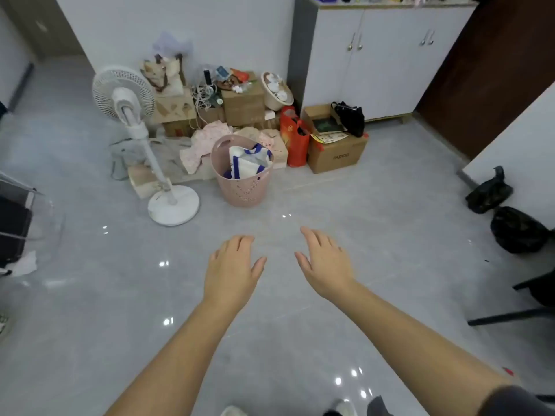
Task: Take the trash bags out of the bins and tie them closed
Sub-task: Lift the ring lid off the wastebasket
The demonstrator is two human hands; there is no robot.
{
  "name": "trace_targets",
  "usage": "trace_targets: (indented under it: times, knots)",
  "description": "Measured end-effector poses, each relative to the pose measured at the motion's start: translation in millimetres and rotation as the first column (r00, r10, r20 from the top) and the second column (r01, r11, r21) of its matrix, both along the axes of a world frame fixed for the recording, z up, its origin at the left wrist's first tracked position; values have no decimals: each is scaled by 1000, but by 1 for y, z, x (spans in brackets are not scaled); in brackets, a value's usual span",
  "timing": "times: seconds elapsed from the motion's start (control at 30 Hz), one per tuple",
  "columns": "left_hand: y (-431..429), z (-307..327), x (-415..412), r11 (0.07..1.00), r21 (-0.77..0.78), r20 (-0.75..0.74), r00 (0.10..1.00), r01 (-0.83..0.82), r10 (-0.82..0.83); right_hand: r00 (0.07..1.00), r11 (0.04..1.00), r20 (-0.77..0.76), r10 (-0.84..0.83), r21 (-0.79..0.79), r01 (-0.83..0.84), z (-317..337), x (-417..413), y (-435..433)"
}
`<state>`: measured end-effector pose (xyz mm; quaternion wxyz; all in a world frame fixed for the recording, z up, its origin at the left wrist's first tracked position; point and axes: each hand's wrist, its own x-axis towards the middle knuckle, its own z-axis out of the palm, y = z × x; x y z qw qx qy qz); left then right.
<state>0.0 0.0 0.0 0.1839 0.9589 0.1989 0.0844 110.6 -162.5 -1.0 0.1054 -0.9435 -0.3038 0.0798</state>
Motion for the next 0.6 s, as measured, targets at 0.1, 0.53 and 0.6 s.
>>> trace_targets:
  times: [0.1, 0.53, 0.6]
  knots:
    - [46, -8, -25, 998, -31, -20, 998, -59, 59, 998, 1000, -57, 3, 0, -3, -8, -21, 44]
    - [255, -55, -78, 981, -1, -127, 973, -192, 191, 975, 987, -161, 151, -25, -157, -67, -49, 270]
    - [293, -63, -82, 974, -21, -162, 962, -225, 219, 968, 984, -194, 160, -42, -171, -76, -50, 313]
